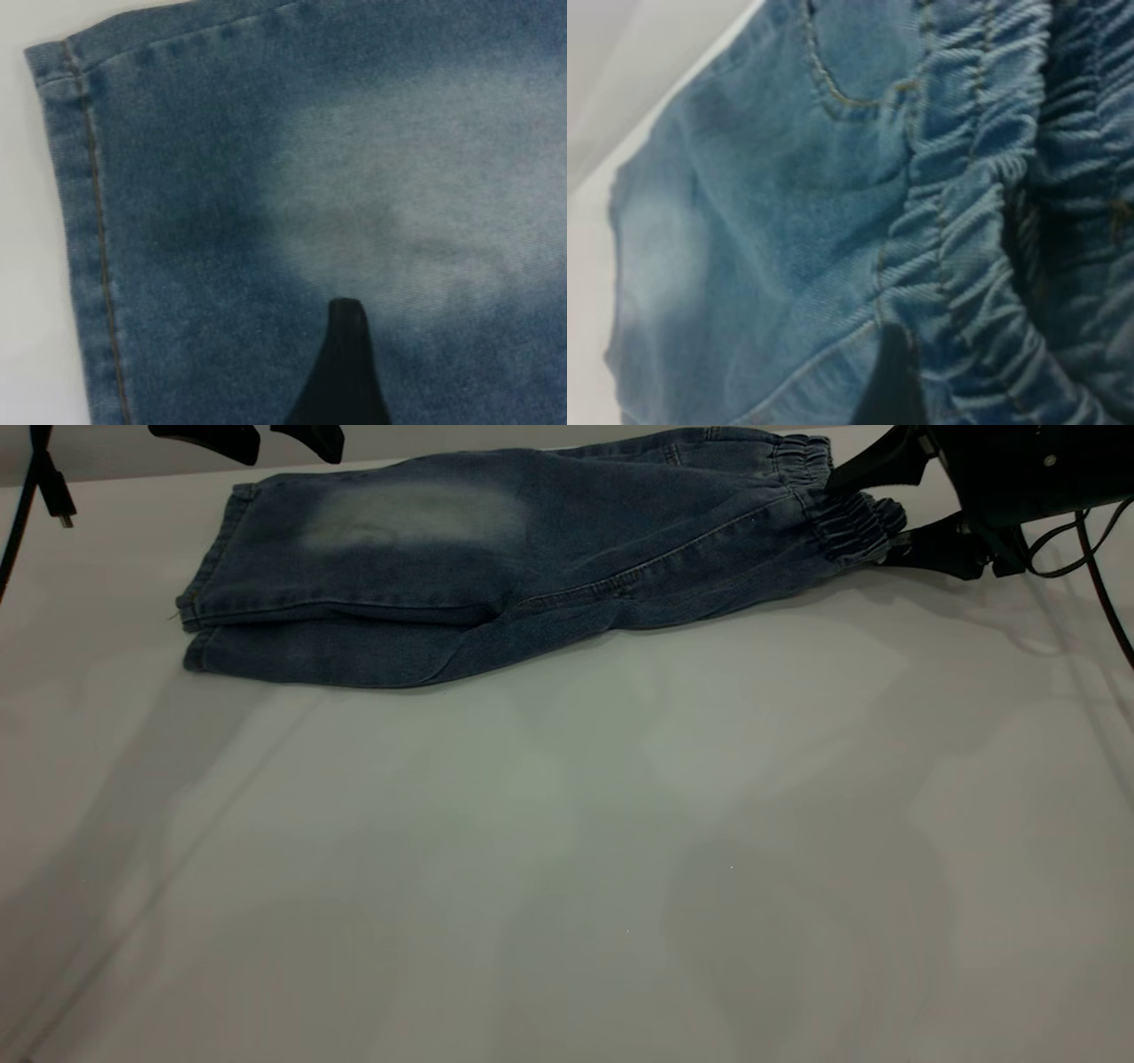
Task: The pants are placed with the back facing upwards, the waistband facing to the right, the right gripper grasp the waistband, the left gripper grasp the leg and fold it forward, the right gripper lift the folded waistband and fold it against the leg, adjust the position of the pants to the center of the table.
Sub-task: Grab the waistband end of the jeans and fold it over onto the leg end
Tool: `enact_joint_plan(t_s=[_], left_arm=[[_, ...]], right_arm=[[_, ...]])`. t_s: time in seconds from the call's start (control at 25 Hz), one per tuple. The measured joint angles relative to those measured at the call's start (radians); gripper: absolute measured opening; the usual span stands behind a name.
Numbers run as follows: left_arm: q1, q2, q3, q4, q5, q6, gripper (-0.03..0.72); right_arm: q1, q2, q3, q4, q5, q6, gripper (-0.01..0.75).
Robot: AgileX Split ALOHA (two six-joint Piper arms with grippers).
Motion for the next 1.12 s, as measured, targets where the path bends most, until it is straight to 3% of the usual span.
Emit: enact_joint_plan(t_s=[0.44,0.88,1.12], left_arm=[[-0.036,0.002,-0.101,0.0,0.074,0.012,0.559],[-0.163,0.121,-0.318,0.005,0.171,0.043,0.534],[-0.189,0.252,-0.464,0.01,0.23,0.043,0.533]], right_arm=[[0.019,0.0,0.0,-0.001,0.009,-0.037,0.074],[0.019,-0.017,-0.041,-0.015,0.103,-0.023,0.061],[0.019,-0.04,-0.041,-0.061,0.111,-0.004,0.061]])
